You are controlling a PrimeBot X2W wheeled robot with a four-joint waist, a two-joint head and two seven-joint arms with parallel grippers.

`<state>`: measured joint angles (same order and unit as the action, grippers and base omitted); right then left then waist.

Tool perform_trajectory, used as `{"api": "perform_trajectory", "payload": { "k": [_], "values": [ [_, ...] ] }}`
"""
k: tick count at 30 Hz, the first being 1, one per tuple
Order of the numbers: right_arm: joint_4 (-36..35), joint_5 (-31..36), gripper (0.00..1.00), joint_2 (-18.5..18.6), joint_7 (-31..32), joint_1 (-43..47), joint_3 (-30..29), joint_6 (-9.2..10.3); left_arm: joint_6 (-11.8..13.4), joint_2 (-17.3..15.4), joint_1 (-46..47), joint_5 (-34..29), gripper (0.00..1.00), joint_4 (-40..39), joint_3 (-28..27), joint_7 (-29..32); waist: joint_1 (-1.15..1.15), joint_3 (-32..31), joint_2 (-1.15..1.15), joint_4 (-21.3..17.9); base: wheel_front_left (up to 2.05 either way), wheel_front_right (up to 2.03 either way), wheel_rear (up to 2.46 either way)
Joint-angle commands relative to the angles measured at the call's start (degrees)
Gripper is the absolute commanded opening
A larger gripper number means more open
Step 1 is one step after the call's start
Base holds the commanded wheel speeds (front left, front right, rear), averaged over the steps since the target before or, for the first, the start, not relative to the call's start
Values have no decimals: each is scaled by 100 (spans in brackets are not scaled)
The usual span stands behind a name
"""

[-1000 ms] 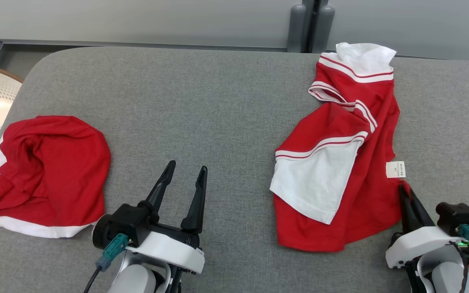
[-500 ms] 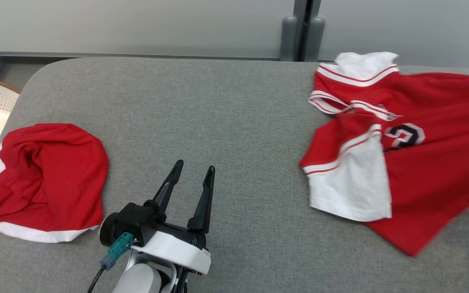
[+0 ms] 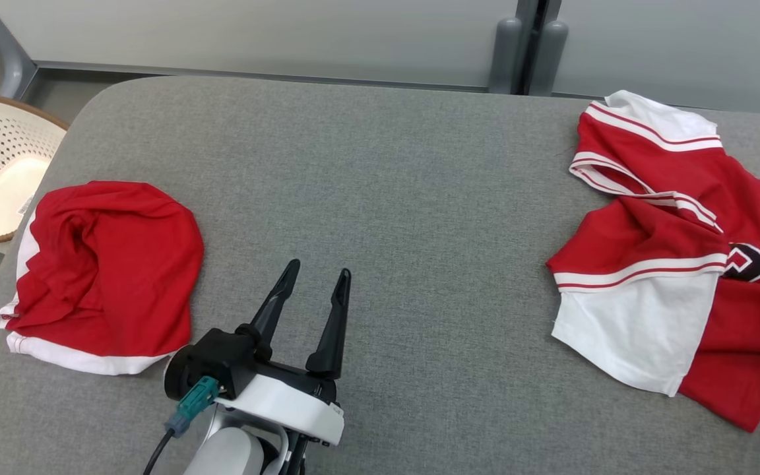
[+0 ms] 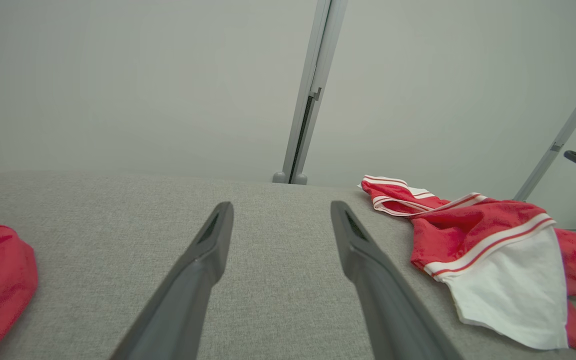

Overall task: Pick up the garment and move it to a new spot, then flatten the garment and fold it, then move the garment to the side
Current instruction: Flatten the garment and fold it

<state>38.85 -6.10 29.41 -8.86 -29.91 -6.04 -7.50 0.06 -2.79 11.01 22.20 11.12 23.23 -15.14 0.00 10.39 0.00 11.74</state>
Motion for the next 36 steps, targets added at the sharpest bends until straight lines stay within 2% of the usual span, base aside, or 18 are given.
{"api": "perform_trajectory", "payload": {
  "k": [1, 6, 11, 12, 17, 20, 27, 36],
  "values": [
    [23, -74, 100, -133, -171, 94, 47, 2, 20, -19, 35, -40, 100, -6, -53, -2, 0, -54, 0, -68, 0, 0, 0],
    [-296, -297, 100, -635, -509, 354, 175, 2, -16, -19, -30, -100, 100, -66, -183, -1, 0, -220, 0, -353, 0, 0, 0],
    [-1070, -668, 100, -1224, -625, 966, 258, 2, -51, -20, -95, -120, 100, -128, -208, -1, 0, -411, 0, -716, 0, 0, 0],
    [-1070, -668, 100, -1224, -625, 966, 258, 2, -51, -20, -95, -120, 100, -128, -208, -1, 0, -411, 0, -716, 0, 0, 0],
    [-1997, -931, 100, -1899, -639, 1890, 389, 2, -45, -20, -114, -66, 100, -168, -178, -1, 0, -521, 0, -1058, 0, 0, 0],
    [-2396, -1001, 100, -2166, -640, 2355, 485, 2, -45, -20, -113, -62, 100, -151, -123, -1, 0, -518, 0, -1179, 0, 0, 0],
    [-2495, -1043, 100, -2151, -641, 2467, 858, 1, -81, -23, -96, -93, 100, -88, -9, -1, 0, -457, 0, -1131, 0, 0, 0],
    [-1835, -1218, 100, -1999, -448, 1979, 1011, 1, -52, -19, -40, -21, 100, -73, 103, -1, 0, -280, 0, -618, 0, 0, 0]
  ]
}}
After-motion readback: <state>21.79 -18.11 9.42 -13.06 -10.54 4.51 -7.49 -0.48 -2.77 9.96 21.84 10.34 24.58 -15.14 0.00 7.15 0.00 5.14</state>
